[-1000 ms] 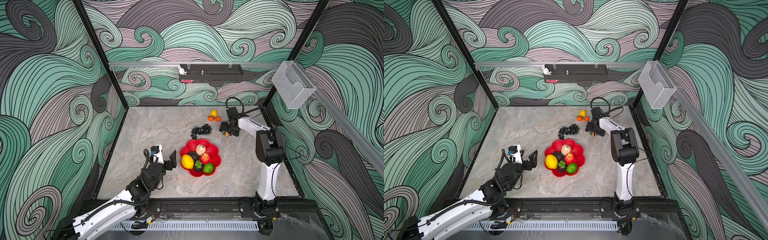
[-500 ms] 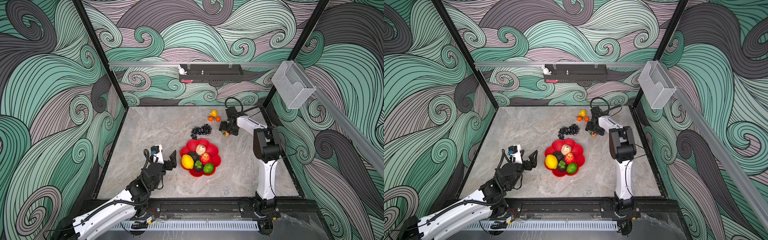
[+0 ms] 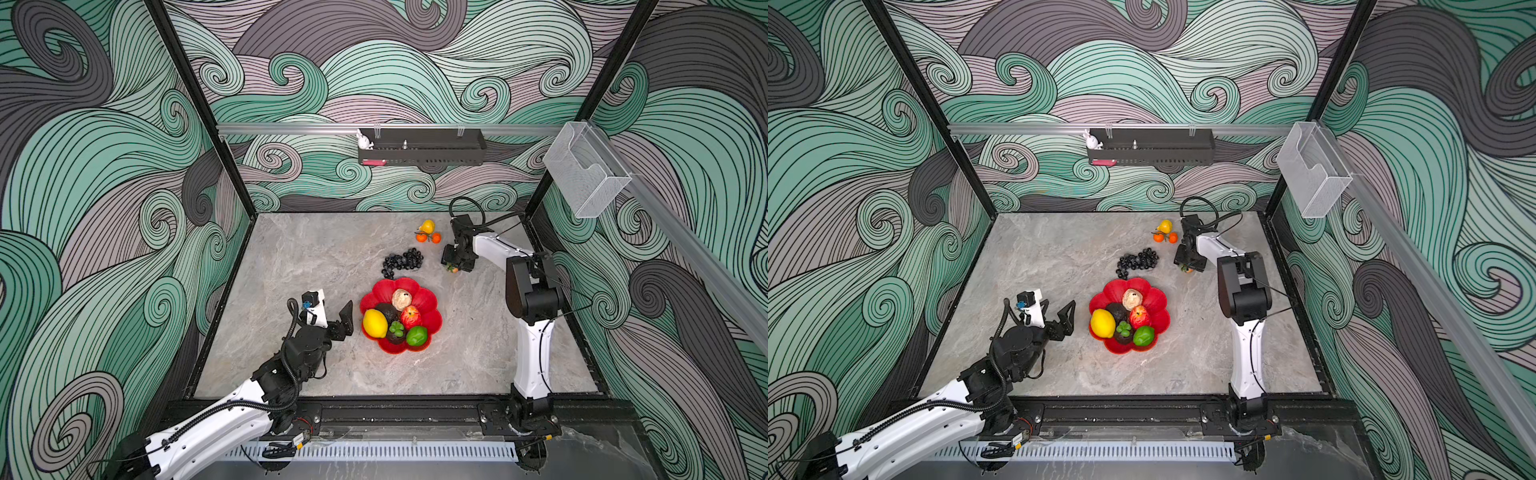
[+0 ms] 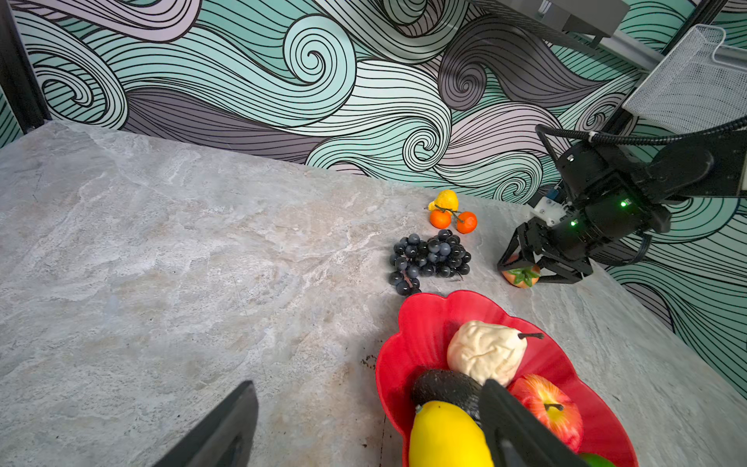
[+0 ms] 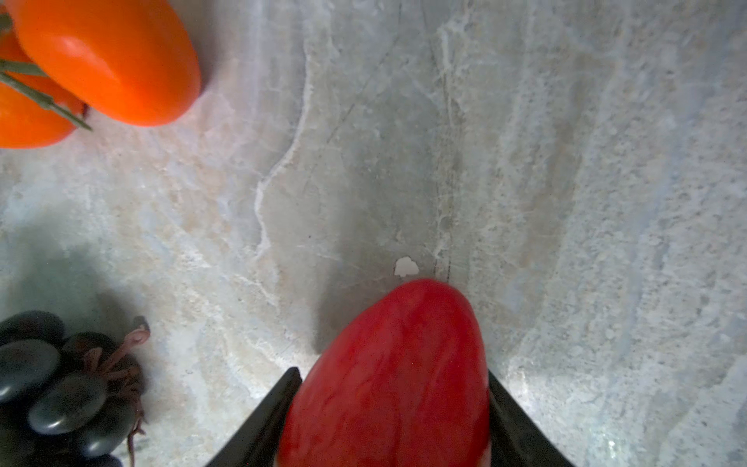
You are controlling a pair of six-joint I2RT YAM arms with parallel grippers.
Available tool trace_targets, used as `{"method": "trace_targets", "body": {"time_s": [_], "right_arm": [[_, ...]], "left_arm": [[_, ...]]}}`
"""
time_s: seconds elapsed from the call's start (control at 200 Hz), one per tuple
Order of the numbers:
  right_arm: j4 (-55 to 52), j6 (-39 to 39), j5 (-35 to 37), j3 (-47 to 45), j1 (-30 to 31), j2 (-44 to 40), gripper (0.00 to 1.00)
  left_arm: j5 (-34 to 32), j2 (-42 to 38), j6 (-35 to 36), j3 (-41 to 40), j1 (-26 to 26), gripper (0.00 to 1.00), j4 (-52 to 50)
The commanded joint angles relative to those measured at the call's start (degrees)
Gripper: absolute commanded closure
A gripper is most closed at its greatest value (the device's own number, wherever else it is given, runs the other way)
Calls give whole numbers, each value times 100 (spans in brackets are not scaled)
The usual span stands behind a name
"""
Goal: Arrange fruit in a fruit bowl
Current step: Pick up the fruit from the top-right of the table.
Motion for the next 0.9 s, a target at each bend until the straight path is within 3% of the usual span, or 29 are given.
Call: {"method": "trace_targets", "body": {"time_s": [0.0,0.305,0.545,0.705,0.891], "right_arm": [[213,95,-20,-274,-12,-429,40],[1215,700,-673,-1614,-14,-1879,43],[2484,1878,-1481,-3160,104,-3493,46],[3062,2602,-1835,-3830,493,-4289,47],[3543,3398,-1598,-4340,1341,-4932,47]], "left_arm": [[21,-21,-75,-6,62,13,-33],[435,438,34,399,79,14,-60],[1603,1730,-398,1892,71,20,-964],[2562,2585,-404,2393,62,28,-696],[3187,3321,-294,2698,27,34,-252]]}}
